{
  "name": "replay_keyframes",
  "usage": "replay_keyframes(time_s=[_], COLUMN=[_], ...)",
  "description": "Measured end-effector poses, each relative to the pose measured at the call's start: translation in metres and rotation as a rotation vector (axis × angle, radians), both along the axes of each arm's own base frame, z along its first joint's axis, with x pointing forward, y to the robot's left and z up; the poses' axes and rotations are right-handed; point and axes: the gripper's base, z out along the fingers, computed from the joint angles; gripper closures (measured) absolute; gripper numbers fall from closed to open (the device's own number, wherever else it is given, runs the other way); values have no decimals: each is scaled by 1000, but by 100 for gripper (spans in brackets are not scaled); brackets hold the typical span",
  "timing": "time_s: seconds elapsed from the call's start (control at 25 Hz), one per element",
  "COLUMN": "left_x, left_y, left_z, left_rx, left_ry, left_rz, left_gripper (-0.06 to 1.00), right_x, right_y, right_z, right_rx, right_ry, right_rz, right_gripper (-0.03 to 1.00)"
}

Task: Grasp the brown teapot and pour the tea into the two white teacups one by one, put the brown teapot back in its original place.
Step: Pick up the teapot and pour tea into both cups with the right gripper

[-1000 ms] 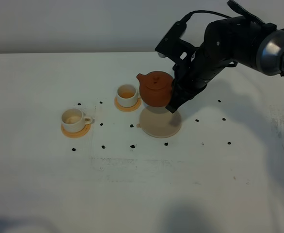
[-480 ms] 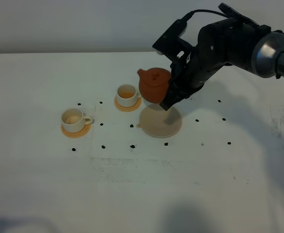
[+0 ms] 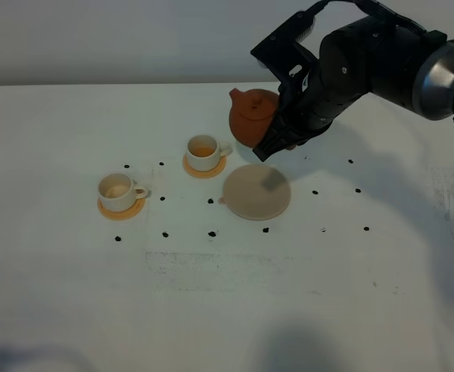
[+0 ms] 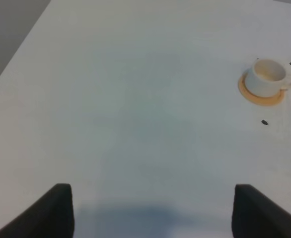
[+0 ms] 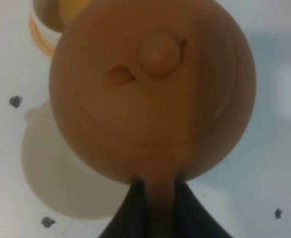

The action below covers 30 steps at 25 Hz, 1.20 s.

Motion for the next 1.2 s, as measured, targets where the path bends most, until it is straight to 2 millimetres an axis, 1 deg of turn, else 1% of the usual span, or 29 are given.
replay_keyframes(time_s=[0.16,0.32,0.56,0.68,0.76,0.96,1.04,1.2], left_x=[0,0,0,0,0,0,0,0], left_y=[0,0,0,0,0,0,0,0], left_z=[0,0,0,0,0,0,0,0], left_rx=[0,0,0,0,0,0,0,0], left_ry=[0,0,0,0,0,0,0,0], left_rz=[0,0,0,0,0,0,0,0], left_gripper=[28,28,28,28,28,28,28,28], right_x=[-5,-8,-15,-17,-14,7,14,24], right_y=[6,11,15,15,15,17,18,17], right_z=[0,0,-2,-2,1,9,7,-4], right_rx=[6,23,-27,-59,-79,-109,-137,-204], right_ry=[8,23,32,25,19,-17,-24,-44], right_rz=[-9,19,285,370,391,424,469,523], right_gripper=[88,88,88,88,88,88,88,88])
